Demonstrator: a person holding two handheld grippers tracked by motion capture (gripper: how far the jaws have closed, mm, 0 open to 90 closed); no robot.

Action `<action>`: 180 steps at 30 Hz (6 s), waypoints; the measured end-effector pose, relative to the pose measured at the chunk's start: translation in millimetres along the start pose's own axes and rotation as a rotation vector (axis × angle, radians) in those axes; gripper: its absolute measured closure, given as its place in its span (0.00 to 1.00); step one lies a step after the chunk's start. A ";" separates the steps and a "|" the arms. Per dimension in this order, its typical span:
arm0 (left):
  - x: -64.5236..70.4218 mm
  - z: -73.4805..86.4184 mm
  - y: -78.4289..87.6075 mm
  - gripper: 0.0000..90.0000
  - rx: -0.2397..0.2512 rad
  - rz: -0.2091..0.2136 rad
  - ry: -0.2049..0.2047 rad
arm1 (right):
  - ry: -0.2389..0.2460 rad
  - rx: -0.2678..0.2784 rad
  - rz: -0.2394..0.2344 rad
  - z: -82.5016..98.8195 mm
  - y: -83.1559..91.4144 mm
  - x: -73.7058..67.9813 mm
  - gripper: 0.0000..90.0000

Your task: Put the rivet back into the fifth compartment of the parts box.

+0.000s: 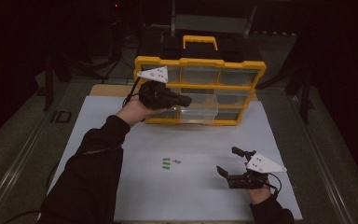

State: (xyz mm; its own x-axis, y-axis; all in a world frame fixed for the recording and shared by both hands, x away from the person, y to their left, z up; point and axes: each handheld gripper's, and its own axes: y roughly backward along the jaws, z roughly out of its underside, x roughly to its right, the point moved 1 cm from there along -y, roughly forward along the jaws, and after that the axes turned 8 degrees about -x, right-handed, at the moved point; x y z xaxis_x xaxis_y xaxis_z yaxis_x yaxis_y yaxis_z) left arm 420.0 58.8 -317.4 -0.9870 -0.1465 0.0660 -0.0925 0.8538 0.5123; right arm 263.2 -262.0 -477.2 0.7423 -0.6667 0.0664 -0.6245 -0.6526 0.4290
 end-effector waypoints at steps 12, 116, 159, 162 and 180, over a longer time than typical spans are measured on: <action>-25.2 -13.0 -13.0 0.95 0.030 0.027 -0.037 | -0.002 0.003 -0.005 0.3 0.4 0.1 0.13; 33.1 158.2 -78.9 0.55 -0.282 0.106 0.048 | 0.001 -0.017 -0.011 -0.5 -0.8 -3.3 0.13; 20.1 177.8 -102.3 0.90 -0.379 0.069 0.076 | -0.004 -0.019 -0.011 0.4 -0.7 -2.1 0.13; 19.8 171.5 -96.6 0.90 -0.349 0.066 0.083 | -0.006 -0.018 -0.012 0.5 -0.8 -1.9 0.13; 23.3 111.1 -54.1 0.91 -0.260 0.070 -0.005 | -0.008 -0.016 -0.010 0.2 -0.7 -2.0 0.12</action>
State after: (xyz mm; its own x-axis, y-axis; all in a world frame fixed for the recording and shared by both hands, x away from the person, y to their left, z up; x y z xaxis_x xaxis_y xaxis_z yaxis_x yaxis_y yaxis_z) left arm 387.4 64.7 -438.7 -0.9905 -0.0891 0.1051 0.0119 0.7048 0.7094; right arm 262.1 -260.3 -477.8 0.7466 -0.6630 0.0551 -0.6131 -0.6535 0.4439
